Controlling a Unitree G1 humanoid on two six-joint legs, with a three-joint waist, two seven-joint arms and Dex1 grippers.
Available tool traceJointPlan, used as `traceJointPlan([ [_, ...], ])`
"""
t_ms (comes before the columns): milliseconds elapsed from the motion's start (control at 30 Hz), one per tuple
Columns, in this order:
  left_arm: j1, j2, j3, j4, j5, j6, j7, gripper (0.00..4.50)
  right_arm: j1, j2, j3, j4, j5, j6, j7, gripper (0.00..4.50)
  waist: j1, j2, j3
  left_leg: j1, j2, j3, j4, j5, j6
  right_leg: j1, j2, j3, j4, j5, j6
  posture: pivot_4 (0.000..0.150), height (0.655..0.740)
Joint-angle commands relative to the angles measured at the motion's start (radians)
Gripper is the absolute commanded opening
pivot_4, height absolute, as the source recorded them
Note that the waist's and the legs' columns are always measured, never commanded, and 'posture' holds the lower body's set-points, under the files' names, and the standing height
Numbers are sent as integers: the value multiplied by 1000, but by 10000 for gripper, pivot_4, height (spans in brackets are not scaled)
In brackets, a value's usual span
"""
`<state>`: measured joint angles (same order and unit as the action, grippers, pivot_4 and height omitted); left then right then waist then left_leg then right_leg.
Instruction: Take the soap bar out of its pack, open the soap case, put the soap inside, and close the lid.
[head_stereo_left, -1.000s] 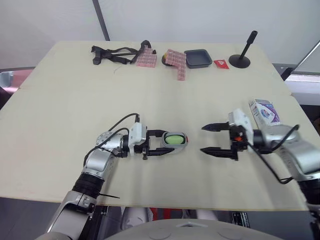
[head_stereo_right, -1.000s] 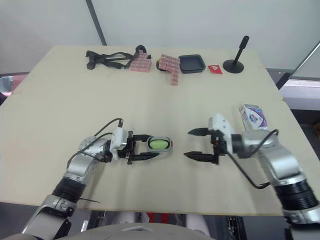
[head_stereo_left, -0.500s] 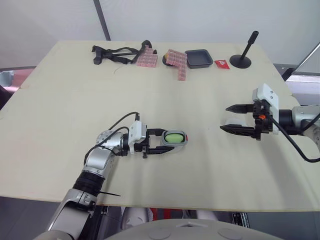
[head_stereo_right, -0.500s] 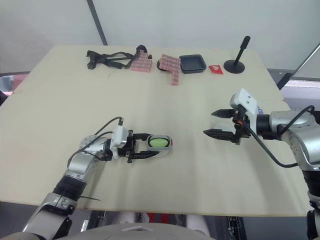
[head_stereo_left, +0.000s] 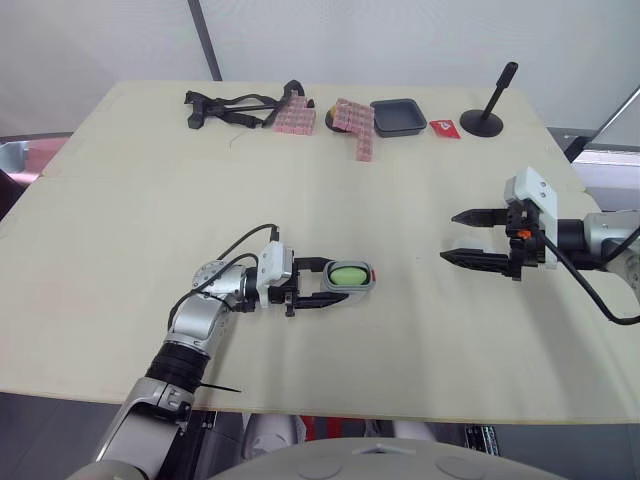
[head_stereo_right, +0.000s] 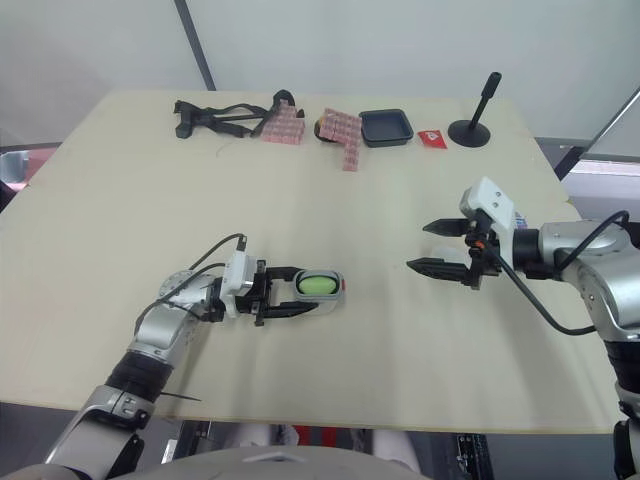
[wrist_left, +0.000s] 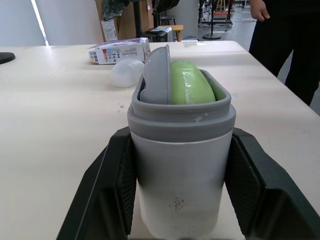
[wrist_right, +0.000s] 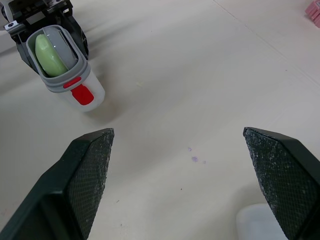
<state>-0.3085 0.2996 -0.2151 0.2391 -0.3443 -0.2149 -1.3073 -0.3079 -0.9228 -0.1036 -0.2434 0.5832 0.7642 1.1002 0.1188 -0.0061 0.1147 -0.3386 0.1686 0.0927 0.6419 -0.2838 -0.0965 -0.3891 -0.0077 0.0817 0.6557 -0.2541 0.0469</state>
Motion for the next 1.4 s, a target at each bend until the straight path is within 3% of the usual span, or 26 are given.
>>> traceJointPlan([
  [33, -9, 0, 14, -13, -15, -4, 2, 22055, -8, -13, -28, -12, 17, -2, 1, 44512, 0, 0, 0, 0, 0, 0, 0, 0, 0, 0, 0, 0, 0, 0, 0, 1500, 7400],
  [167, -9, 0, 14, -13, -15, -4, 2, 22055, -8, -13, -28, -12, 17, -2, 1, 44512, 0, 0, 0, 0, 0, 0, 0, 0, 0, 0, 0, 0, 0, 0, 0, 1500, 7400],
  [267, 10, -10, -21, -81, -13, 43, 17, 22055, -171, -217, 195, 189, -252, 82, -15, 44512, -4, 2, 1, 0, -1, 0, 0, 0, 0, 0, -1, 0, 0, 0, 0, 1500, 7400],
  [333, 15, -11, -25, -97, -11, 56, 23, 22055, -224, -249, 257, 240, -296, 86, -2, 44512, 0, 2, 1, 0, -2, 0, 0, 0, 1, 0, -3, -2, -3, 0, 0, 1500, 7400],
  [1000, 10, -2, -29, -103, -10, 69, 29, 22055, -383, -245, 436, 264, -408, 111, 178, 44512, 1, 3, 2, -1, 3, 0, 1, 0, 1, 1, 1, -1, -1, 0, 0, 1500, 7400],
  [1400, 7, -9, -35, -102, -8, 73, 35, 22055, -551, -50, 628, 537, -587, -23, 259, 44512, -8, 4, 2, -1, 2, 1, 2, 0, 1, -1, 1, -1, 2, 0, 0, 1500, 7400],
])
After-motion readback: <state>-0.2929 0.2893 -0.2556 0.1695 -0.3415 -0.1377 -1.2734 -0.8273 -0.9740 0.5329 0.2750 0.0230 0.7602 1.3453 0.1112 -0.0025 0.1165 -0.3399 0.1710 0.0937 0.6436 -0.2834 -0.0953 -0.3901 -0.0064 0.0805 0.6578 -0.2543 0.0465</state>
